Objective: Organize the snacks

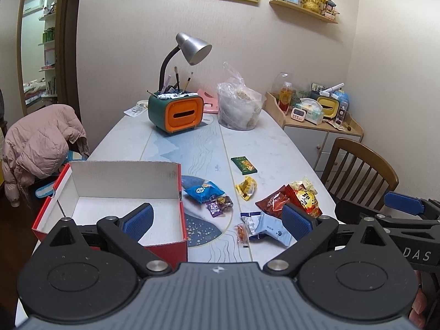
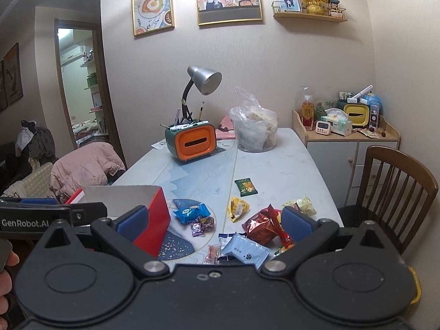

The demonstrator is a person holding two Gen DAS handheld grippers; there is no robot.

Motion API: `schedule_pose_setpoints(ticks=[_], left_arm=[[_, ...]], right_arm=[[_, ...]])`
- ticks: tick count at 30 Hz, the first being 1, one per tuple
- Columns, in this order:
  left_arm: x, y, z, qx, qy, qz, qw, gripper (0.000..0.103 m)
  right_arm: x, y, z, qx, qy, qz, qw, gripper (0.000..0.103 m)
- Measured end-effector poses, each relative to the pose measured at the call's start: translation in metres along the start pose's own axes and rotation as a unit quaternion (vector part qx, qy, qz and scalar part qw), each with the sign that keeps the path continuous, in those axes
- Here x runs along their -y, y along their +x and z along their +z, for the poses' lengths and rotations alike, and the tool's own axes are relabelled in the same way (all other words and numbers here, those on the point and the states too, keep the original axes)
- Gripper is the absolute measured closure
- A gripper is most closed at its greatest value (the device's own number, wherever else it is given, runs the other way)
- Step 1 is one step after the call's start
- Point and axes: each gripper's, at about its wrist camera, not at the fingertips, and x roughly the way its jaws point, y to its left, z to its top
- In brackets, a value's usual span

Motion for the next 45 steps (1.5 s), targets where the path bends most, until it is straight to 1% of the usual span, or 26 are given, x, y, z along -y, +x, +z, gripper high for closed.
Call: schedule_pose_setpoints(ticks=[18, 27, 35, 41, 45], left_arm=[[-0.012, 0.013, 0.003, -0.022, 0.002, -0.007, 0.9997, 0.003], [-0.019, 0.015, 0.006, -0.025, 0.014, -0.019, 0.9994, 0.003], [-0.024, 0.012, 0.007, -0.03, 0.022, -0.029, 0.9989, 0.003], [-0.025, 0.01, 0.007, -0.032, 0.027, -0.027, 0.9988, 0.003], [-0.024, 0.014, 0.007, -0.04, 0.03, -0.025, 0.9984, 0.003]], right_arm=[[-0.007, 0.007, 0.003, -0.011, 0.002, -0.008, 1.0, 0.0], [-0.019, 0.011, 0.004, -0.012, 0.011, -0.025, 1.0, 0.0], [-0.028, 0.006, 0.002, -0.013, 0.021, -0.037, 0.999, 0.0], [-0.031, 0.006, 0.001, -0.012, 0.021, -0.036, 0.999, 0.0], [-0.033, 0.005, 0.001, -0.011, 0.014, -0.034, 0.999, 0.0]])
